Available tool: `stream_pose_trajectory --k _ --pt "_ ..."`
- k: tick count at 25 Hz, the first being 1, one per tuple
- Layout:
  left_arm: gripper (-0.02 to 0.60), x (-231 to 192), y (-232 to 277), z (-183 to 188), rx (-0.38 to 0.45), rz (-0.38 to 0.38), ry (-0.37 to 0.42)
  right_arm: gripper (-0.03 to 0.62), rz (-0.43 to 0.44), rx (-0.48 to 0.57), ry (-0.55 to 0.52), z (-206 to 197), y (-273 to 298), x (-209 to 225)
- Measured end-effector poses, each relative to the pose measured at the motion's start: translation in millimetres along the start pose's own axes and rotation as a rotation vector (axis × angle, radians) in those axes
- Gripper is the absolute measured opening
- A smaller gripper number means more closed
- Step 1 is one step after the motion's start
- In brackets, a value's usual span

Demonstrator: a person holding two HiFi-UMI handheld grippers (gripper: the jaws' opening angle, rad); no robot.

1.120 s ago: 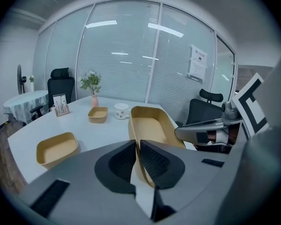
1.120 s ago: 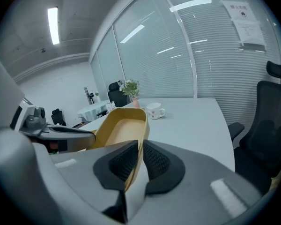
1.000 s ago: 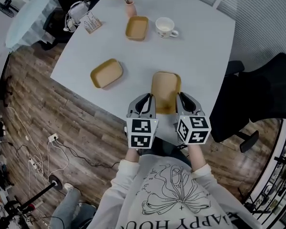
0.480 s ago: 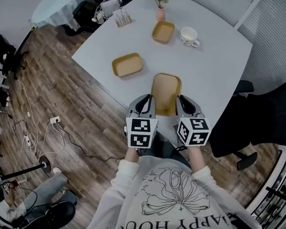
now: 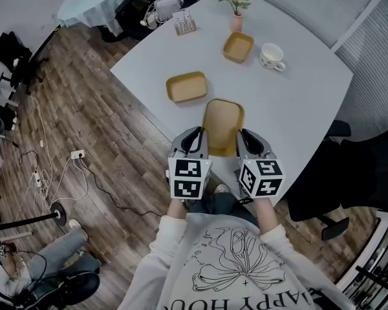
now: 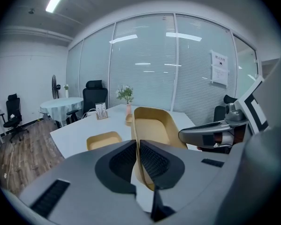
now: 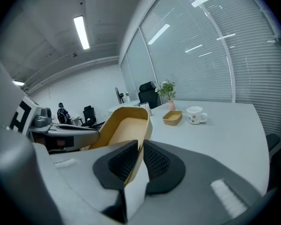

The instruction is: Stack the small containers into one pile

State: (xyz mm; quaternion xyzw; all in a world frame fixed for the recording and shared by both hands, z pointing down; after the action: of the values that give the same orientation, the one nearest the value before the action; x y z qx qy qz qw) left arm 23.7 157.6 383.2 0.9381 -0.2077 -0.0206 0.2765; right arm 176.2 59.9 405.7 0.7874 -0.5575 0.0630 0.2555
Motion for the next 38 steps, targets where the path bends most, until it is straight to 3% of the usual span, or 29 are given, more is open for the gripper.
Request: stream_pose_trajectory --k 14,25,38 --pt "0.029 -67.9 77.0 40.0 -0.027 -0.094 0.075 0.054 -0.079 -0.003 0.029 26.5 85.9 -6.8" --pt "0.028 -120.8 158.5 79.5 -0.072 -0.274 0.233 0.06 -0.173 -0.006 0.143 44.0 158.9 -5.4" --pt "0.026 -152.6 224.4 95.5 -0.173 -0.48 0.387 0.063 -0.27 -0.045 0.283 40.0 207.6 -15.9"
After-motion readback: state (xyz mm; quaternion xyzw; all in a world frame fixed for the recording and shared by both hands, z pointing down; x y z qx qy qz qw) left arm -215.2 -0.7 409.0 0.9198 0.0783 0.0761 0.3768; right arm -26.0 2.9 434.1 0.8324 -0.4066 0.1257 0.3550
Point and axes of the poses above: the fingertips, and each gripper's own axes: y forward along the fingers, x to its right, z out of its top, the point moved 9 cm from there along -y, backward along the fingers, and after that the axes turned 14 degrees about z, right-handed, at the moved point
